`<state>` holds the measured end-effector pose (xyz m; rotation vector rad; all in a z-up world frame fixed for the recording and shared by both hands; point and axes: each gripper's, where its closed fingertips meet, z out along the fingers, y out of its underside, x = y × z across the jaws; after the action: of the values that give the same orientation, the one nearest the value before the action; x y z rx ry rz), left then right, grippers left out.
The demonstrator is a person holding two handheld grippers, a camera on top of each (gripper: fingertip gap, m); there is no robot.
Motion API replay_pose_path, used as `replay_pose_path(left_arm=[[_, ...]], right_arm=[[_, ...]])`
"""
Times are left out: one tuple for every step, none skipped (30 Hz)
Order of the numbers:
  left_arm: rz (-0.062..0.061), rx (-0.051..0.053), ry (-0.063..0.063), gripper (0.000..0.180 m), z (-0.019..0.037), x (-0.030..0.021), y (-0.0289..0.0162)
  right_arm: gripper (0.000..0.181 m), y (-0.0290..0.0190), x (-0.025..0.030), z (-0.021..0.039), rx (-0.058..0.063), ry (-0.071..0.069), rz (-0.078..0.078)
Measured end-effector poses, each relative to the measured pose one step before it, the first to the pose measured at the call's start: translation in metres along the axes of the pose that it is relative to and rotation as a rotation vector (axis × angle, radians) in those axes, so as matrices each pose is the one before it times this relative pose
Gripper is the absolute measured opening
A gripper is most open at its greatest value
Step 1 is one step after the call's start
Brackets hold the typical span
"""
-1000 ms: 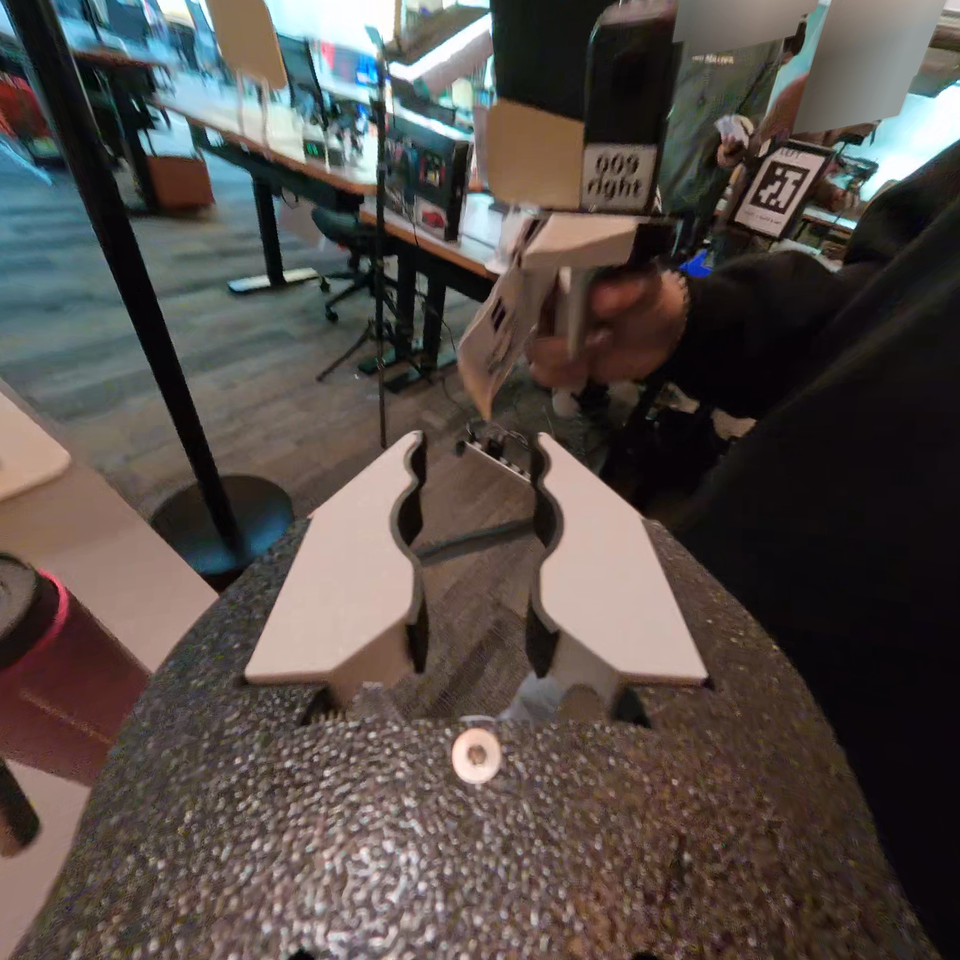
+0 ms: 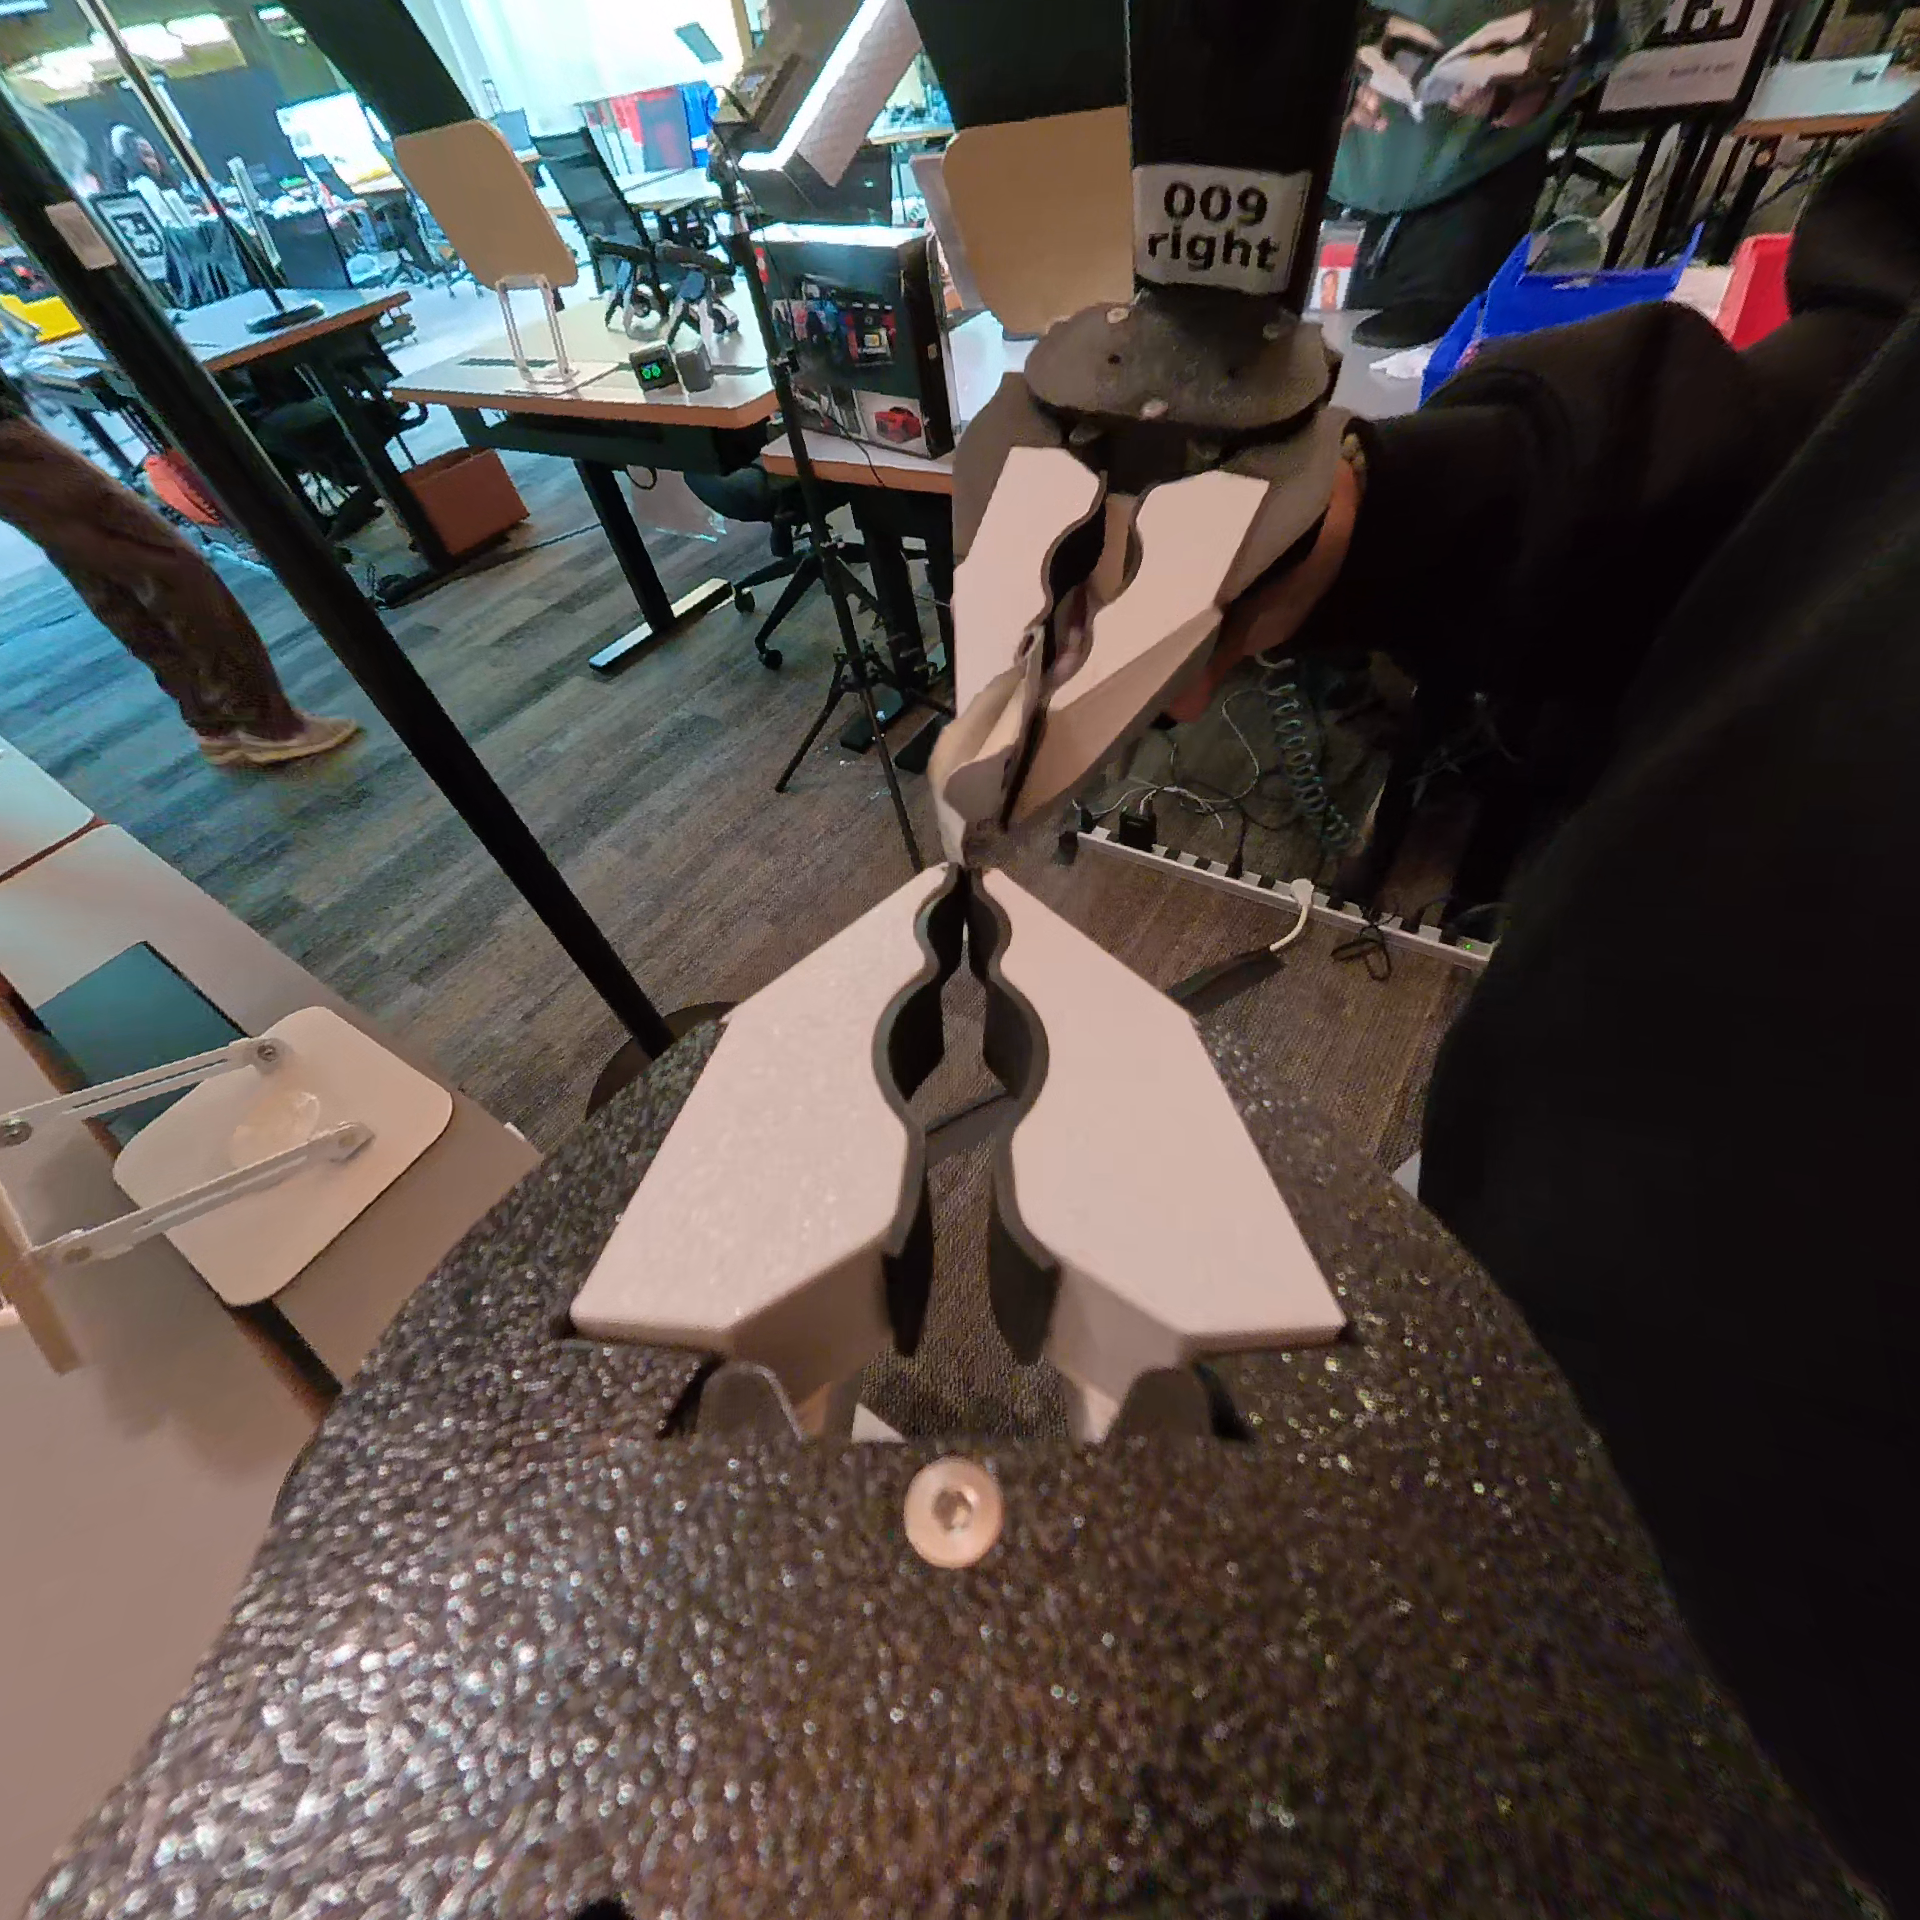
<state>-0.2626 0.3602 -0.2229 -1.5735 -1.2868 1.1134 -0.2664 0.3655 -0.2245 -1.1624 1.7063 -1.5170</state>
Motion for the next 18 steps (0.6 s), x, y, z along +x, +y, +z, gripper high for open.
replay_pose_path(left_arm=[[-0.0008, 0.0101, 0.0062, 0.0, 0.00143, 0.00107, -0.00219], [0.0012, 0.0103, 0.0039, 0.0, 0.00145, 0.00073, -0.00265], [0.0115, -0.0118, -0.0104, 0.0, 0.00105, -0.00153, 0.00066], [0.0195, -0.019, -0.0129, 0.0, -0.0005, -0.00241, 0.00211], [0.0075, -0.0038, -0.0067, 0.0, -0.00125, -0.0016, 0.00012], [-0.0076, 0.0056, -0.0014, 0.0, -0.00138, -0.00077, -0.00042], [-0.0101, 0.0048, 0.0019, 0.0, -0.00127, -0.00016, 0.00057], [-0.0034, -0.0017, -0.0018, 0.0, -0.00174, -0.00055, 0.00201], [0.0061, -0.0035, -0.02, 0.003, -0.00356, -0.00323, 0.00108], [0.0121, 0.0063, -0.0284, 0.004, -0.00603, -0.00471, -0.00277], [0.0104, 0.0203, -0.0157, 0.0, -0.00736, -0.00324, -0.00774], [0.0034, 0.0235, -0.0005, 0.0, -0.00653, -0.00111, -0.01075], [0.0, 0.0089, 0.0176, 0.0, -0.00389, 0.00203, -0.00983], [0.0017, -0.0178, 0.034, 0.0, -0.00032, 0.00515, -0.00547], [0.0091, -0.0424, 0.0283, 0.004, 0.00249, 0.00488, -0.00055], [0.0202, -0.0529, 0.0039, 0.008, 0.00409, 0.00172, 0.00251], [0.0275, -0.051, -0.0124, 0.008, 0.00418, -0.00088, 0.00344], [0.028, -0.0341, 0.0001, 0.005, 0.0035, 0.00064, 0.00174]], right_arm=[[0.001, 0.00213, 0.00143, 0.00114, -0.0119, 0.0124, -0.0112], [0.0, 0.00135, -0.00021, 0.00112, -0.008, 0.0042, -0.0201], [0.0, 0.00205, 0.00187, 0.00065, -0.0161, 0.0168, -0.024], [0.0, 0.00109, 0.00232, 0.00037, -0.0145, 0.0229, -0.0366], [0.0, -0.00134, 0.00013, 0.00098, -0.0042, 0.0111, -0.0224], [0.0, -0.00131, 0.0002, 0.00106, -0.0023, 0.0061, -0.0044], [0.0, 0.00022, -0.00022, 0.00106, -0.0033, -0.0029, 0.0011], [0.0, 0.00165, 0.00015, 0.00135, -0.0096, -0.0026, 0.0025], [0.0, 0.00314, 0.0026, 0.0008, -0.0198, 0.0158, -0.0097], [0.0, 0.00375, 0.00144, 0.00032, -0.0272, 0.0088, -0.0193], [0.0, 0.00367, 0.00038, 0.00011, -0.0306, 0.0008, -0.0114], [0.0, 0.00215, 0.00138, 0.0, -0.0223, 0.0084, -0.0053], [0.0, 0.00004, 0.00094, 0.00002, -0.0077, 0.0066, -0.0065], [0.0, -0.00162, -0.00078, 0.00037, 0.002, -0.0034, -0.0053], [0.0, -0.00218, -0.00037, 0.00081, 0.003, -0.001, -0.0041], [0.0, -0.00199, 0.00054, 0.00096, -0.0008, 0.0061, -0.0098], [0.0, -0.00172, -0.00069, 0.0009, -0.004, -0.0009, -0.0146], [0.0, -0.00116, -0.00104, 0.00091, -0.0079, -0.0049, -0.0114]])
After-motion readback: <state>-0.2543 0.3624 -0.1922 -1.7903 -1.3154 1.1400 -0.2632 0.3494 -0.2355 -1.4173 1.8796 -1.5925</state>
